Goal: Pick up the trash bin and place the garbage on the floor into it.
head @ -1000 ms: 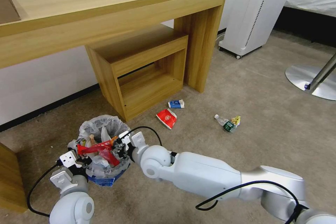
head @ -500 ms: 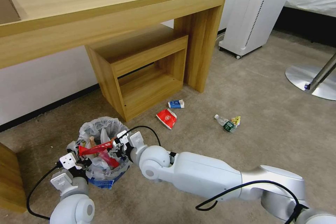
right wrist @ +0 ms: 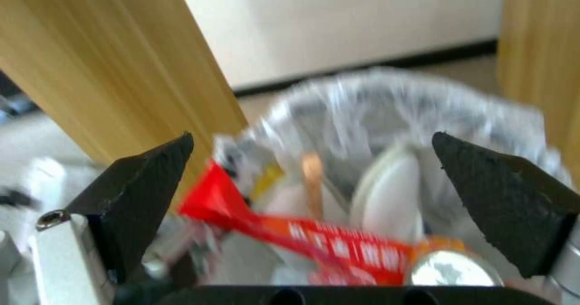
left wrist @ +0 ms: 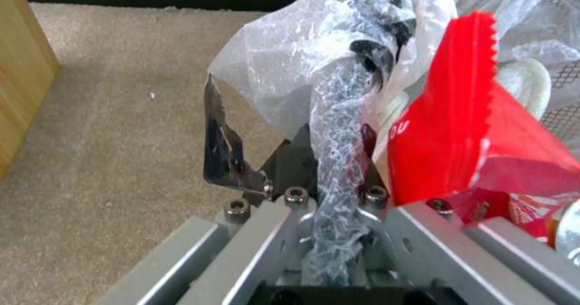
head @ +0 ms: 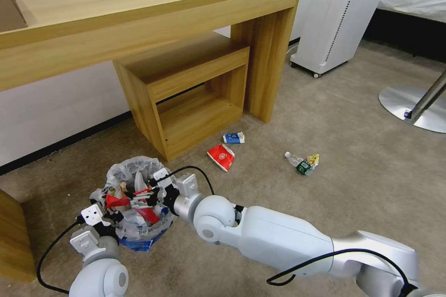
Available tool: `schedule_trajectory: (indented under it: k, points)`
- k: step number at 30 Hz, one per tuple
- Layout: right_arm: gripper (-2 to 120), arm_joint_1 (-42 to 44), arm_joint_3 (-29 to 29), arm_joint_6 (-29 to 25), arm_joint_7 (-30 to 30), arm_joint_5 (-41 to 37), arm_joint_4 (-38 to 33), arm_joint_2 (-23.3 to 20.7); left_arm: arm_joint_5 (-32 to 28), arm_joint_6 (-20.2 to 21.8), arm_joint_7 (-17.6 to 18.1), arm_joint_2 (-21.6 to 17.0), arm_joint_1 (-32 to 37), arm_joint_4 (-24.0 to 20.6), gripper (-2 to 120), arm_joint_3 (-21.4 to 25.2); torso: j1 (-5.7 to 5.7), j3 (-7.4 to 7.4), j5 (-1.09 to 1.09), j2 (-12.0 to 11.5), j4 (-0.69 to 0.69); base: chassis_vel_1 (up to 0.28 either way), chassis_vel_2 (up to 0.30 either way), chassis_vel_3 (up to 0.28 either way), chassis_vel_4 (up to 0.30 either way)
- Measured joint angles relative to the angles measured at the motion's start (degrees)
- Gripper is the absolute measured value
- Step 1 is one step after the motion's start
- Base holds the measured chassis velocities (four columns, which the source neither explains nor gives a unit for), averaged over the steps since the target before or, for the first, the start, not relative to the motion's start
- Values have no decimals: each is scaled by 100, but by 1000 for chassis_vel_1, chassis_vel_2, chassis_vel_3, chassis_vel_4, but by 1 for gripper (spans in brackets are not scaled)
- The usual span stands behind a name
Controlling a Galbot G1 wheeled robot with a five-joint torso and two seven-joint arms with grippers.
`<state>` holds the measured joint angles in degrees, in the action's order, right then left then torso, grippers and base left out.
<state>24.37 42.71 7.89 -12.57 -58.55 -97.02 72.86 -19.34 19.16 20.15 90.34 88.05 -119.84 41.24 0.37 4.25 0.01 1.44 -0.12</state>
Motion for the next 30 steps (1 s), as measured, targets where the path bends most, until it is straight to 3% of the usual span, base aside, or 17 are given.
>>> schedule_trajectory:
  k: [6,10,13,14,17,18,21,22,24,25,28,30]
  points:
    - [100,313,-615,-658,555,-10,-354,-421,5,-1,-7,0,11,0,0,37,0,0,1,0,1,0,0,0,0]
    - [100,471,-998,-783,569,1,-629,-762,18,-24,-25,-15,68,-10,0,86,0,0,0,0,-2,0,0,0,0]
    - [100,746,-1757,-867,568,120,-909,-1289,57,-74,-63,-1,173,-142,0,171,0,0,2,0,1,0,0,0,0]
    - [100,746,-1757,-867,568,120,-909,-1289,57,-74,-63,-1,173,-142,0,171,0,0,2,0,1,0,0,0,0]
    - [100,1171,-2713,-902,577,349,-1098,-1685,60,-74,-85,-48,185,-175,0,174,0,0,0,0,-1,0,0,0,0]
    - [100,1171,-2713,-902,577,349,-1098,-1685,60,-74,-85,-48,185,-175,0,174,0,0,0,0,-1,0,0,0,0]
    - [100,2064,-4256,-1006,640,729,-1296,-1897,51,-82,-114,-116,209,-190,0,176,0,0,0,0,-1,0,0,0,0]
    - [100,2064,-4256,-1006,640,729,-1296,-1897,51,-82,-114,-116,209,-190,0,176,0,0,0,0,-1,0,0,0,0]
    - [100,2587,-4999,-1014,654,970,-1381,-1926,49,-104,-131,-155,229,-192,0,177,0,0,3,0,-1,0,0,0,0]
    - [100,2587,-4999,-1014,654,970,-1381,-1926,49,-104,-131,-155,229,-192,0,177,0,0,3,0,-1,0,0,0,0]
    - [100,3267,-6061,-1112,620,1362,-1476,-1888,89,-154,-189,-203,258,-197,0,164,0,0,1,1,-2,0,0,0,0]
    - [100,3402,-6266,-1161,608,1459,-1482,-1871,127,-170,-207,-215,272,-196,0,163,0,0,1,1,-2,0,0,0,0]
